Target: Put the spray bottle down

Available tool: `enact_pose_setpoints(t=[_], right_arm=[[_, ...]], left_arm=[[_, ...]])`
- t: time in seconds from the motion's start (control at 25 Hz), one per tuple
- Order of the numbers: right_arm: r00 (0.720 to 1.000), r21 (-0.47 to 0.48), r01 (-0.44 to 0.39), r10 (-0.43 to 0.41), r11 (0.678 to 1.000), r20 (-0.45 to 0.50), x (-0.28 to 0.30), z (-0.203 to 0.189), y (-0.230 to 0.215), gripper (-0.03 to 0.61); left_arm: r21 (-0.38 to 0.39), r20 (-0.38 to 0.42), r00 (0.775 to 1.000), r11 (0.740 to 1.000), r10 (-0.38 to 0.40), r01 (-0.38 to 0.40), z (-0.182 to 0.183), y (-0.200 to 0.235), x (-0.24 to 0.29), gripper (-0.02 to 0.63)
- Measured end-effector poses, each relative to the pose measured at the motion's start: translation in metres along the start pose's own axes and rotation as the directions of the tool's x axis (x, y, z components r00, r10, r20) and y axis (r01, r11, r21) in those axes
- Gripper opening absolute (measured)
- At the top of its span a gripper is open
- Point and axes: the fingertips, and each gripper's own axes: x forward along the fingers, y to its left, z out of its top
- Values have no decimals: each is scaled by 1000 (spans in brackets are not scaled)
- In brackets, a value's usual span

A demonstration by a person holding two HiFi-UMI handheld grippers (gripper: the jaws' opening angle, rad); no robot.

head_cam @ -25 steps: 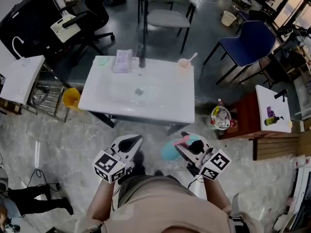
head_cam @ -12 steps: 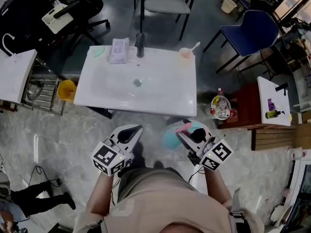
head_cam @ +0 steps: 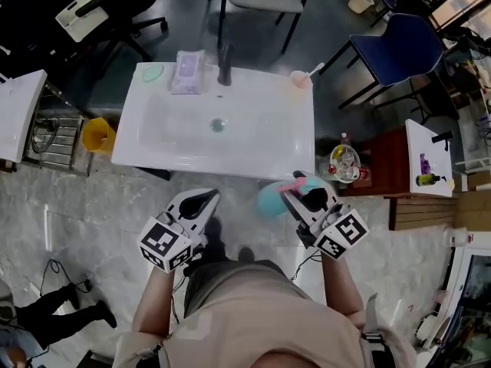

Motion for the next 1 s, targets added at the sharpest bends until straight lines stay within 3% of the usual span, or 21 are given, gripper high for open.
enact_pose_setpoints(t=[0.52, 1.0], right_arm=[[993, -65, 121, -121, 991, 5, 43, 5, -17, 191], [983, -127, 185, -184, 974, 22, 55, 15, -32, 192]], left_arm=[[-10, -8, 998, 998, -66, 66, -1, 47, 2, 8], [0, -24, 997, 997, -79, 79, 1, 59, 6, 8]])
